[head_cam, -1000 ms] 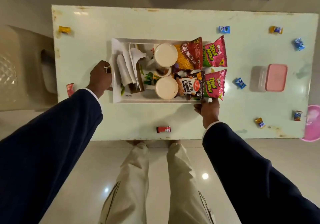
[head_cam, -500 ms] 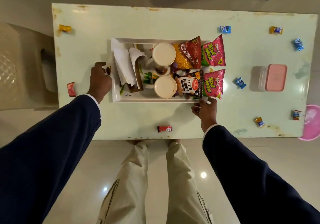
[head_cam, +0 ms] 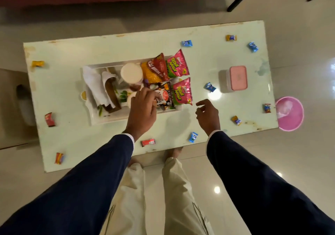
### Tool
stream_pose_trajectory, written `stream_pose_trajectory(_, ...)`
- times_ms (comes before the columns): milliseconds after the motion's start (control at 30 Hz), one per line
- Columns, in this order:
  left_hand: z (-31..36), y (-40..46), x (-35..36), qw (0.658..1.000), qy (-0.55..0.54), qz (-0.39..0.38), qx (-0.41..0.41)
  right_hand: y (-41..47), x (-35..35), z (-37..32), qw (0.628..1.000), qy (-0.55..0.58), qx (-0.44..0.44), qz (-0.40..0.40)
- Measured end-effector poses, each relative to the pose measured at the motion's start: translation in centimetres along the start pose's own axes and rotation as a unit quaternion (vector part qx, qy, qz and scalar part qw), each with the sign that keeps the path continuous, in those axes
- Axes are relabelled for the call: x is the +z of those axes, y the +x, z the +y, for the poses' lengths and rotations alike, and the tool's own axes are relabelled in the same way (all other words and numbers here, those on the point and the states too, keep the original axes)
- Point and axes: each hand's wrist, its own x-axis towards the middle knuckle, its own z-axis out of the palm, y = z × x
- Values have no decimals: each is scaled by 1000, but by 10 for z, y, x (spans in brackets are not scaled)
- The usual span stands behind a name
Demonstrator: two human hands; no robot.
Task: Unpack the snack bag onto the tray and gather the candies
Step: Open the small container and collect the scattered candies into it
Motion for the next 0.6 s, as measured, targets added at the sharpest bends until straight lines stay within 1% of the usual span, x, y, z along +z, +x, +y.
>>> stream_pose_trajectory(100, 19, 10, 28, 999, -20, -42, 20, 22, -40, 7, 994, -52, -57, 73)
stream_pose_trajectory(167, 31, 21, 46, 996, -41, -70, 23, 46, -70, 14, 983, -107, -85, 122)
stream_pose_trajectory(233, 42, 37, 63, 993, -77, -94, 12, 74, -97, 21, 959, -199, -84, 184)
stream_pose_trajectory(267, 47, 44, 71, 988, -105, -110, -5, 87, -107, 23, 945, -240, -74, 209)
stream_pose_trajectory(300, 54, 51, 80, 981, -137, -134, -33, 102, -115, 26, 937, -267, -60, 218)
stream_pose_trajectory(333, 59, 57, 89, 970, -171, -161, -65, 116, -122, 28, 937, -281, -44, 205)
stream_pose_trajectory(400, 67, 69, 108, 947, -214, -212, -112, 146, -127, 33, 952, -272, -12, 138)
stream_pose_trajectory(467, 72, 76, 123, 933, -221, -248, -138, 167, -124, 38, 970, -234, 2, 67)
stream_pose_trajectory(500, 76, 79, 129, 928, -224, -256, -151, 173, -122, 42, 976, -213, 2, 47)
stream_pose_trajectory(533, 79, 82, 134, 925, -229, -257, -163, 178, -120, 45, 979, -199, -1, 40)
stream_pose_trajectory(600, 88, 86, 139, 920, -242, -251, -180, 180, -119, 51, 982, -177, -12, 63)
